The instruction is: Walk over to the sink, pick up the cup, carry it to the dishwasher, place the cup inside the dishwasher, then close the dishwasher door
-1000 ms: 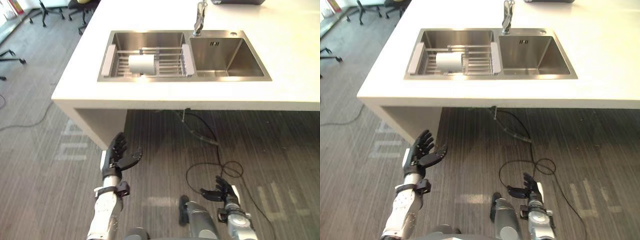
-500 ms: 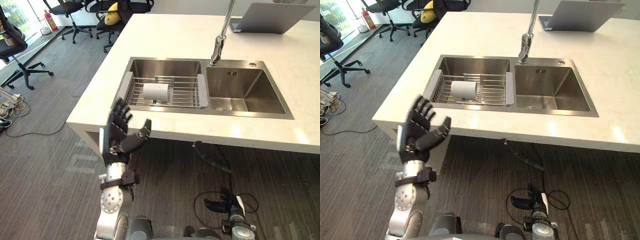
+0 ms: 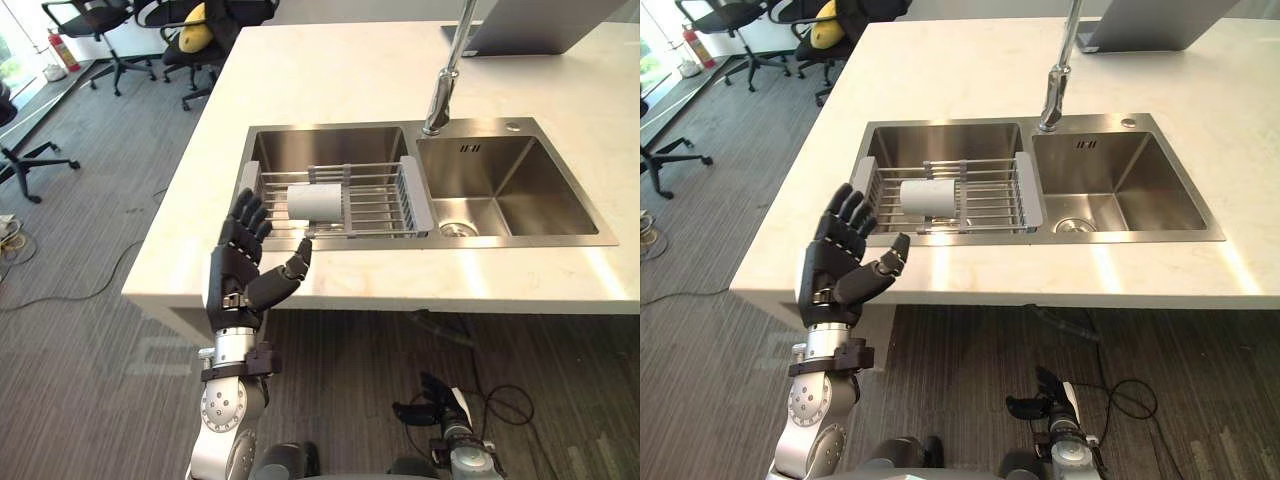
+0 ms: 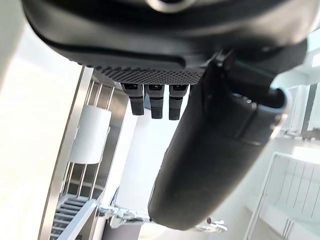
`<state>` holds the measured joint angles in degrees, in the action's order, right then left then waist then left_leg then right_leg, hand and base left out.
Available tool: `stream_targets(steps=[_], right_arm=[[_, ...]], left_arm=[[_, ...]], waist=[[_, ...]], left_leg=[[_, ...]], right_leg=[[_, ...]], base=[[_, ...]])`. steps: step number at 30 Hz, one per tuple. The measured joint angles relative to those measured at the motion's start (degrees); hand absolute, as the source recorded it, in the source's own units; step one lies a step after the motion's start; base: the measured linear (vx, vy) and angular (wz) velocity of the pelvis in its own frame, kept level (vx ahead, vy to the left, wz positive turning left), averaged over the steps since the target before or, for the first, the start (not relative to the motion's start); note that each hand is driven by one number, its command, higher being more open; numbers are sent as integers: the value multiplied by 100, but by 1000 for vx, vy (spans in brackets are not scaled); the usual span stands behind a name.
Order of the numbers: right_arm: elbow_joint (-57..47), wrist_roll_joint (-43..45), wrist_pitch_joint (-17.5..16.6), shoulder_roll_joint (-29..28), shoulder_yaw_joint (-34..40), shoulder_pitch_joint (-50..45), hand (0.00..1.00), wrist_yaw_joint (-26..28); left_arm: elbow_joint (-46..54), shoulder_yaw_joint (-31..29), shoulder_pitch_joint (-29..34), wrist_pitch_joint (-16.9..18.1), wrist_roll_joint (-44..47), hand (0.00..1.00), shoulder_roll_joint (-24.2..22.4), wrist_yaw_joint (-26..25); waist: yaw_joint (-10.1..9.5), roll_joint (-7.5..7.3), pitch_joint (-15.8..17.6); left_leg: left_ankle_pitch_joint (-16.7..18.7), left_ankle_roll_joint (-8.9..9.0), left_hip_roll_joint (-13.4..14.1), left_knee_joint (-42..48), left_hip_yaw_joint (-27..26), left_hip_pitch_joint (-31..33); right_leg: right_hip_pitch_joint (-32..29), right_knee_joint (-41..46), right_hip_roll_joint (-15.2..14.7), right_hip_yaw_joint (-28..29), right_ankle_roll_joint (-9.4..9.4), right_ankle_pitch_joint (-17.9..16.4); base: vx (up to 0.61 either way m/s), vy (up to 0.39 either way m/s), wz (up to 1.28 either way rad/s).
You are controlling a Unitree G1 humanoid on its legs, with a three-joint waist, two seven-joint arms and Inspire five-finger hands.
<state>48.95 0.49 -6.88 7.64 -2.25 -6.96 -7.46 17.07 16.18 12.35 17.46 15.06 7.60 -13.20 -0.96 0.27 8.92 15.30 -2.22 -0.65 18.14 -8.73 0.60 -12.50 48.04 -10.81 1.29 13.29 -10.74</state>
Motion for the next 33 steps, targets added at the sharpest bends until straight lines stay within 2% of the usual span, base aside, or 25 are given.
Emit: stream_targets(steps=[1, 2, 3, 5, 6, 7, 8, 9, 10, 12, 15, 16, 18, 19, 21, 22, 23, 24, 25, 26, 30, 33], right_arm=[[-40, -29, 3, -16, -15, -6, 90, 16], [-92, -71, -7, -18, -48, 4, 90, 31], [-125, -74, -12, -16, -44, 12, 90, 40], [-136, -71, -17, -18, -43, 97, 90, 62], [-170, -87, -18, -15, -50, 160, 90, 79], [-237, -87, -25, -15, -57, 122, 90, 83], [-274, -87, -42, -18, -59, 36, 90, 80], [-261, -58, -67, 130, -36, -21, 90, 77], [-242, -65, -63, 259, -27, -19, 90, 57], [-249, -62, -64, 330, -21, -42, 90, 58], [-233, -7, -65, 334, 44, -225, 90, 35], [-168, 3, -66, 307, 73, -331, 90, 27], [-85, 23, -70, 317, 94, -325, 90, -1], [-22, 53, -89, 323, 111, -267, 90, -6], [92, 64, -134, 316, 195, -185, 90, 1], [126, 80, -137, 313, 201, -175, 90, 2], [162, 114, -119, 318, 199, -174, 90, 23], [220, 115, -111, 266, 198, -170, 90, 20], [226, 125, -109, 185, 205, -156, 90, 34], [225, 162, -109, 166, 207, -158, 90, 37], [225, 165, -105, 147, 206, -167, 90, 49], [230, 165, -109, 90, 181, -142, 90, 110]], left_arm=[[-3, 79, -5, -33, -109, 90, 61, 0], [-3, 145, -36, -43, -207, 90, 55, -5], [-3, 168, -55, -48, -265, 90, 42, -8], [-4, 186, -91, -52, -335, 90, 31, -11], [-12, 162, -106, -55, -336, 90, 26, -26], [-33, 148, -131, -57, -348, 90, 25, -31], [-31, 127, -130, -56, -382, 90, 46, -37], [-255, 125, -190, -55, -467, 90, -80, -32], [-380, 109, -198, -98, -504, 90, -191, -50], [-417, 129, -234, -143, -528, 90, -222, -63], [-459, 104, -284, -180, -557, 90, -216, -63], [-458, 77, -283, -177, -556, 90, -207, -69], [-446, -6, -289, -172, -548, 90, -207, -72], [-391, -89, -297, -165, -547, 90, -205, -77], [-342, -169, -378, -143, -544, 90, -208, -77], [-341, -226, -408, -143, -545, 90, -222, -78], [-344, -246, -436, -142, -547, 90, -242, -81], [-345, -265, -454, -144, -546, 90, -215, -83], [-343, -288, -489, -143, -551, 90, -152, -82], [-345, -313, -489, -156, -551, 90, -147, -84], [-356, -332, -488, -169, -577, 90, -8, -58], [-376, -333, -487, -170, -729, 90, 179, -3]], waist=[[58, -50, -48], [70, -68, -62], [78, -71, -65], [94, 19, -13], [104, 72, 15], [132, 36, -9], [168, -46, -48], [184, 170, -58], [170, 302, -139], [206, 345, -166], [214, 325, -142], [146, 301, -117], [96, 280, -104], [66, 286, -108], [20, 290, -109], [32, 311, -122], [31, 443, -179], [32, 374, -161], [34, 231, -112], [39, 186, -94], [51, 175, -116], [47, 195, -164]], left_leg=[[48, -5, 9, -115, 2, -156], [48, 2, 32, -254, 17, -287], [46, 15, 65, -318, 27, -348], [60, 66, 249, -444, 54, -512], [84, 108, 382, -409, 64, -586], [145, 221, 412, -269, 85, -613], [209, 325, 362, -167, 101, -625], [375, 464, 532, 8, 208, -720], [336, 472, 646, 133, 225, -697], [98, 540, 736, 331, 349, -636], [-485, 662, 912, 1635, 512, -101], [-298, 749, 1078, 2410, 469, 168], [-59, 682, 1131, 2675, 412, 417], [29, 612, 1129, 2495, 375, 607], [16, 587, 1066, 1690, 367, 881], [-313, 554, 966, 818, 411, 897], [-752, 663, 950, 164, 500, 838], [-798, 636, 906, 7, 482, 766], [-930, 569, 752, -265, 404, 650], [-982, 506, 651, -401, 358, 604], [-1184, 381, 402, -925, 264, 275], [-1382, 364, 326, -1356, 235, 135]], right_leg=[[-228, 466, -34, -66, -222, -38], [-447, 640, -46, -212, -523, -256], [-554, 643, -29, -339, -645, -368], [-905, 419, 90, -725, -972, -645], [-1099, -69, 246, -851, -1076, -692], [-1059, -1121, 408, -870, -1113, -389], [-941, -1809, 414, -849, -1180, 116], [-842, -1753, 515, -907, -1284, 368], [-748, -1802, 625, -931, -1359, 239], [-582, -1923, 686, -1057, -1426, 119], [113, -2567, 720, -1349, -1468, 128], [641, -2974, 745, -1472, -1497, 172], [1041, -3292, 767, -1551, -1480, 227], [1175, -3462, 767, -1563, -1445, 275], [1245, -3631, 761, -1559, -1381, 349], [1250, -3653, 760, -1554, -1324, 384], [1253, -3723, 848, -1500, -1257, 415], [1256, -3755, 832, -1465, -1212, 435], [1239, -3816, 695, -1412, -1147, 475], [1242, -3887, 609, -1381, -1083, 515], [1374, -4127, 421, -1294, -967, 593], [1352, -4243, 383, -1272, -926, 636]], base=[[381, -2, 3], [317, -40, 1], [381, -90, 0], [286, -126, -9], [327, -180, -10], [347, -190, 0], [383, -194, 16], [390, -169, 5], [376, -162, -4], [390, -216, 18], [256, -171, 50], [225, -101, 45], [184, -48, 22], [125, 21, 5], [86, 50, 0], [102, 146, -6], [119, 167, -8], [100, 164, -10], [41, 119, -5], [27, 125, -4], [23, 96, -3], [16, 12, -2]])
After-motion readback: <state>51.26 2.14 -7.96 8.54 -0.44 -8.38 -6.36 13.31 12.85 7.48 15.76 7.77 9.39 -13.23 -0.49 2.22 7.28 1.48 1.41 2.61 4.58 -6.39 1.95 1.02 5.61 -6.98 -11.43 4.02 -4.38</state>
